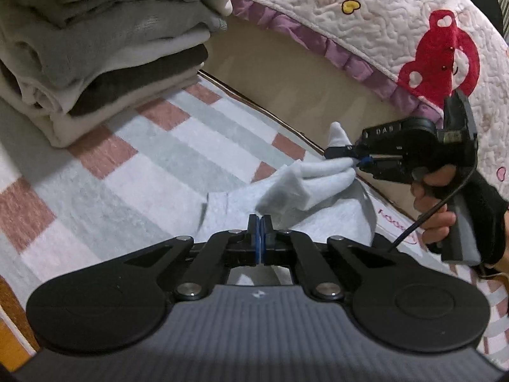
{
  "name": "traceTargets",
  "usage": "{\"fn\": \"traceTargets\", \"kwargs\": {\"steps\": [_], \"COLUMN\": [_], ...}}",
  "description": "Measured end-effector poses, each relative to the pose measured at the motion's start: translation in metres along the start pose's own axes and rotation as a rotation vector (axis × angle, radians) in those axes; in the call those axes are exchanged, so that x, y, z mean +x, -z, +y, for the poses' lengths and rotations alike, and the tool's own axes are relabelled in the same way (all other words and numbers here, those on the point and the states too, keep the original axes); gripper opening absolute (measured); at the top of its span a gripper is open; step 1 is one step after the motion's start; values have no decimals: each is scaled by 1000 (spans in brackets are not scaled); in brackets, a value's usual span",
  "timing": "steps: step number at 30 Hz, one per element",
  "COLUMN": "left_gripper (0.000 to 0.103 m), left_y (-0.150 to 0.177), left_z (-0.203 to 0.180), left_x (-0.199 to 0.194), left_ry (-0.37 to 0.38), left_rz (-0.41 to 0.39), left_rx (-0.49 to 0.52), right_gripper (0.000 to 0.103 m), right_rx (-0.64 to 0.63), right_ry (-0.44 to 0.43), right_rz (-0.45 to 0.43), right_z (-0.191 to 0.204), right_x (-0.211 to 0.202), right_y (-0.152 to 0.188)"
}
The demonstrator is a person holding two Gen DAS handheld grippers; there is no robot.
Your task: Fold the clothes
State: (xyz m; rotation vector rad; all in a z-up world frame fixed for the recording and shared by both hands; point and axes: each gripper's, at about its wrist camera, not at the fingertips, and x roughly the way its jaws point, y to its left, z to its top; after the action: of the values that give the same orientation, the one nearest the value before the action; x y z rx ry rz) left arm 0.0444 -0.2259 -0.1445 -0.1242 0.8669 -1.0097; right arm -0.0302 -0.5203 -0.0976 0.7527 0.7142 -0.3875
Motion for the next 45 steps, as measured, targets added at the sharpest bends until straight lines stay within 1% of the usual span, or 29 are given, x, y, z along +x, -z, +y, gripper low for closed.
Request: {"fn": "traceTargets", "kwargs": {"steps": [1, 2, 3, 4, 5, 7, 8, 9, 10, 11, 12, 13, 14, 16, 17, 18, 19, 20, 21, 23, 26, 30, 33, 35, 37, 38, 41, 43, 45], "left_gripper": [0, 0, 0, 0, 0, 1, 2, 4, 4, 4, 8, 9, 9, 12, 20, 33, 38, 46, 47, 47, 47, 47, 47, 47, 47, 47, 47, 47, 48], "left_y": [0, 0, 1, 1, 1, 1, 0, 0, 0, 0, 0, 0, 0, 0, 1, 2, 3, 3, 1, -3, -7, -11, -11, -13, -14, -14, -14, -13, -12], "left_z": [2, 3, 5, 6, 8, 14, 19, 17, 15, 12, 10, 8, 5, 1, -2, -4, -7, -7, -5, -1, 9, 18, 24, 27, 30, 29, 24, 23, 22], "left_x": [2, 3, 5, 6, 8, 10, 10, 11, 13, 14, 16, 18, 19, 22, 24, 28, 32, 35, 37, 42, 49, 38, 32, 29, 27, 27, 27, 33, 38], "left_ry": [-11, -22, -34, -45, -56, -42, -25, -24, -24, -24, -24, -24, -24, -24, -24, -31, -38, -38, -30, -14, -40, -160, -196, -157, -116, -103, -66, -53, -41], "left_rz": [16, 31, 47, 62, 78, 103, 112, 110, 107, 105, 103, 100, 98, 93, 90, 86, 83, 70, 57, 31, 32, 28, 31, 24, 17, 8, -19, -13, -7], "left_rx": [2, 5, 7, 10, 12, -16, -46, -25, -1, 24, 49, 74, 99, 148, 173, 185, 195, 183, 165, 128, 99, 56, 40, 19, -2, 12, 58, 69, 79], "right_gripper": [20, 33, 40, 40, 40, 40, 40, 40, 40, 40, 40, 40, 40, 40, 40, 40, 40, 39, 40, 40, 42, 42, 42, 43, 44, 44, 44, 44, 44], "right_rx": [-11, -18, -14, -10, -4, 3, 2, -5, -40, -92, -145, -206, -262, -326, -330, -334, -338, -344, -349, -354, -350, -414, -469, -493, -470, -457, -427, -463, -530], "right_ry": [-13, -27, -44, -64, -102, -205, -219, -228, -213, -169, -123, -70, -21, 38, 51, 65, 78, 88, 97, 112, 95, 75, 90, 117, 141, 150, 130, 109, 59], "right_rz": [19, 38, 60, 74, 57, 45, 24, 3, -11, -24, -37, -49, -60, -78, -87, -96, -103, -102, -101, -97, -102, -93, -74, -70, -95, -107, -122, -117, -100], "right_z": [3, 5, 4, 4, 2, 1, 2, 3, 6, 9, 12, 14, 15, 13, 9, 5, 1, -4, -8, -16, -24, -17, -12, -11, -15, -17, -20, -13, -1], "right_x": [4, 9, 16, 21, 22, 19, 11, 4, -4, -11, -18, -25, -30, -41, -45, -50, -53, -54, -55, -55, -58, -61, -59, -58, -59, -60, -66, -69, -71], "right_y": [-2, -4, -7, -9, -11, -13, -11, -8, -3, 3, 10, 18, 26, 41, 47, 52, 57, 61, 64, 69, 77, 84, 87, 88, 86, 85, 87, 92, 101]}}
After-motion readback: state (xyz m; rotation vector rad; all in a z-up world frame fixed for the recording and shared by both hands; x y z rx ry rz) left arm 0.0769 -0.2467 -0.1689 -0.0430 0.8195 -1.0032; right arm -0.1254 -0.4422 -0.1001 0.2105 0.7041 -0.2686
